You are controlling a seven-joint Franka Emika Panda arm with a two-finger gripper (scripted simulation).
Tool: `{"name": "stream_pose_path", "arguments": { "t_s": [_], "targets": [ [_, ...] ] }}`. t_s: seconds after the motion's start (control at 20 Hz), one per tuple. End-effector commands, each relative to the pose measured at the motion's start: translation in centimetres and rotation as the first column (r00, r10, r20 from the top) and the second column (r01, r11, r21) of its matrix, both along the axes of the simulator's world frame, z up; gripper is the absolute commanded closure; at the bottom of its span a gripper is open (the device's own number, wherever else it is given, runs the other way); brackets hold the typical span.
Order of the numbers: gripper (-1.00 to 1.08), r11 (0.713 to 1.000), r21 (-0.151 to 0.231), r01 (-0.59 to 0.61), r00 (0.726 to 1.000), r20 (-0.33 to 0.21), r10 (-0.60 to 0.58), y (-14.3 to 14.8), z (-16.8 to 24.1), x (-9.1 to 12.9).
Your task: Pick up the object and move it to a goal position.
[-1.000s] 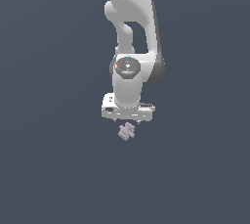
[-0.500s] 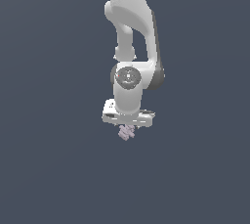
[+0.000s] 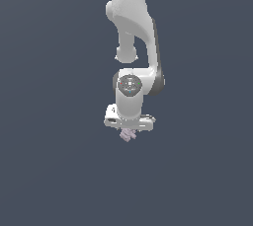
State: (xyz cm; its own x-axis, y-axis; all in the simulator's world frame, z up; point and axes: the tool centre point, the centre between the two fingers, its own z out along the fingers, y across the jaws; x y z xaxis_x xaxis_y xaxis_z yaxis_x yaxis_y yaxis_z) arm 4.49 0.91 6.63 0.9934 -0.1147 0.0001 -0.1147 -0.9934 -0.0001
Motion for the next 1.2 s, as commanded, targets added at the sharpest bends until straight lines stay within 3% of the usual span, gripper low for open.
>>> {"name": "stream_pose_path", "arguments": {
  "t_s": [0.0,0.35,0.4,1.15],
  "targets": [
    [-0.92,1.0,0.0,0.0,1.0,-0.001,0.0,0.0,-1.3,-0.1],
    [-0.92,1.0,0.0,0.001,1.0,0.0,-0.001,0.0,-2.5,0.1],
    [1.08,1.0,0.0,0.001,1.0,0.0,-0.001,0.0,-2.5,0.1],
    [1.08,1.0,0.0,0.001,1.0,0.0,-0.001,-0.3,-1.8,0.0]
  ]
}}
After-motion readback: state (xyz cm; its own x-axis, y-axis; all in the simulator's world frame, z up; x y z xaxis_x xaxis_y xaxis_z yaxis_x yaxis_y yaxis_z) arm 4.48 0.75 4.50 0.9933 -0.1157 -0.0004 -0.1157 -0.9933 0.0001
